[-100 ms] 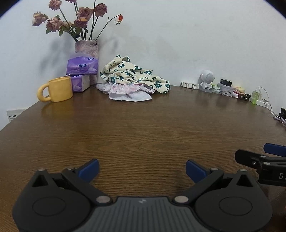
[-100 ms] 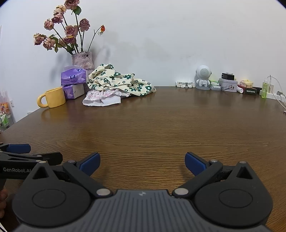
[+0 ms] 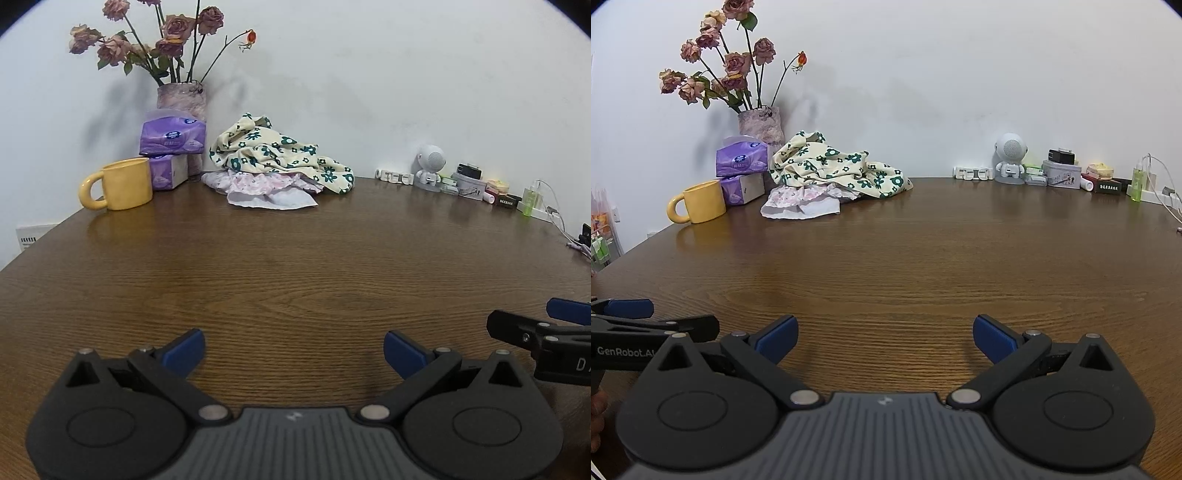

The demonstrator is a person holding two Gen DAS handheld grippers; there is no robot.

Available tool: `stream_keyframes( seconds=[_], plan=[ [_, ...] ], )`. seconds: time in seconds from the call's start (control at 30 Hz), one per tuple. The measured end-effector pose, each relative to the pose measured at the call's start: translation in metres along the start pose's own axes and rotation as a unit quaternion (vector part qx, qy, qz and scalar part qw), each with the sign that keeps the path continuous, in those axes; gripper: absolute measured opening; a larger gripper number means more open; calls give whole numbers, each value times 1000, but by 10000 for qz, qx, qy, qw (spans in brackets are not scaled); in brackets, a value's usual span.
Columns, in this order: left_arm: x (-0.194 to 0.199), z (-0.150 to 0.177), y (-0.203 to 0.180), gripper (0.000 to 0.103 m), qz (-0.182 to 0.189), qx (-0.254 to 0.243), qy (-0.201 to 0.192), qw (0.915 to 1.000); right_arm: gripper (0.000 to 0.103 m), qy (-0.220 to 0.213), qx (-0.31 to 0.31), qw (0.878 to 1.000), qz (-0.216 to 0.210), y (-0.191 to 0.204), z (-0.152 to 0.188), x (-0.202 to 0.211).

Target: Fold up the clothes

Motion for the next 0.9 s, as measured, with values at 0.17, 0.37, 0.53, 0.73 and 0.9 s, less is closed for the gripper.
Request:
stream_keyframes(
  seconds=[0.17, 0.37, 0.53, 0.73, 0.9],
  plan=[
    [3, 2, 2, 103, -29, 95, -66, 9999, 103, -77, 56, 9999, -70, 4, 8, 6],
    [-2, 3, 7, 103, 141, 245, -11, 9996, 103, 292, 161, 9994, -2, 8, 10, -8],
    [-4, 2, 6, 103, 286, 263, 60, 9992, 103, 198, 198, 9995, 123, 8, 8, -6],
    [-4, 2, -3, 103, 273, -75, 29, 9996, 103, 138, 0, 9997, 182, -2, 6, -4],
    [-3, 4, -4, 103, 216, -154, 6, 9996, 103, 198, 76, 9996, 177, 1, 8, -6]
  ],
)
Point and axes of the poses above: each gripper's, at about its wrist camera, not at the fingertips, and x roughly against the way its jaws point, y to its left, z to its underside, the point moved 9 cm from there along -x, roughly the way its jaws point, and after that the axes turned 3 degrees about -z, right-handed, at the moved point
